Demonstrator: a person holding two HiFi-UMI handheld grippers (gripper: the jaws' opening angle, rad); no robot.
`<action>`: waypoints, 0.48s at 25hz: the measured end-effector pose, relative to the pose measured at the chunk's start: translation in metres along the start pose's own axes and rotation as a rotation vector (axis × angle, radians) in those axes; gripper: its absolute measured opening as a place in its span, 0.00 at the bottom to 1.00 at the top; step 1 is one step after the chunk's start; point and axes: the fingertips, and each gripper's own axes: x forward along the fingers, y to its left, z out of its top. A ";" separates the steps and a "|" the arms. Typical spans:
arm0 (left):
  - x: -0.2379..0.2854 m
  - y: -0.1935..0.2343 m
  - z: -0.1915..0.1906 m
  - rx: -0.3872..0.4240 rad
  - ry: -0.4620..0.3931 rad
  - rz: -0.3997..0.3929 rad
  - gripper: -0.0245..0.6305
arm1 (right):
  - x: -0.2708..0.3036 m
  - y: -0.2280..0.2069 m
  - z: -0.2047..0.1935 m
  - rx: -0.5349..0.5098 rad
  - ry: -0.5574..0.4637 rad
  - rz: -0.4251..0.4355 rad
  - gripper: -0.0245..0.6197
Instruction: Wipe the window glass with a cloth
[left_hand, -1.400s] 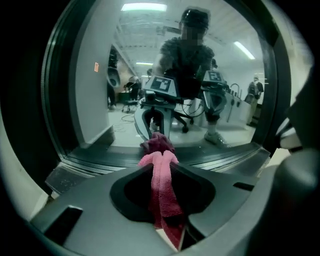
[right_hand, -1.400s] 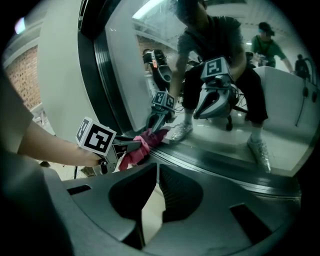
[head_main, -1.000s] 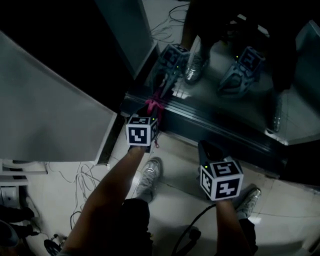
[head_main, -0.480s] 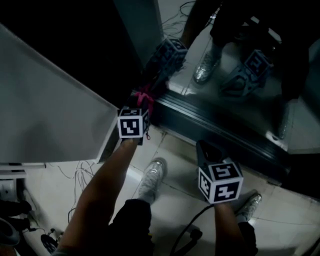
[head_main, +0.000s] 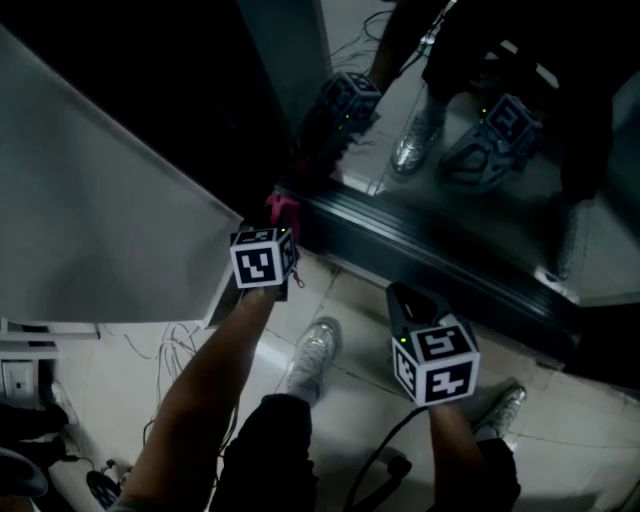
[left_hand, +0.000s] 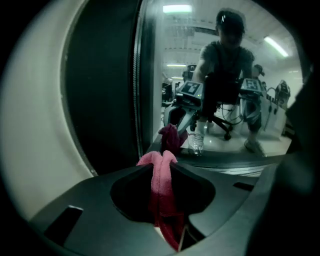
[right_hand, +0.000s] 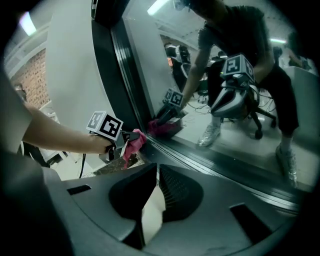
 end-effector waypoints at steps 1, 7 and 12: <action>-0.010 0.000 0.000 -0.025 -0.003 -0.008 0.18 | -0.003 0.005 0.001 -0.013 -0.003 0.010 0.06; -0.079 -0.036 0.033 0.053 -0.077 -0.117 0.18 | -0.044 0.022 0.016 -0.058 -0.071 0.017 0.05; -0.140 -0.081 0.094 0.129 -0.211 -0.211 0.18 | -0.083 0.037 0.053 -0.083 -0.163 0.006 0.05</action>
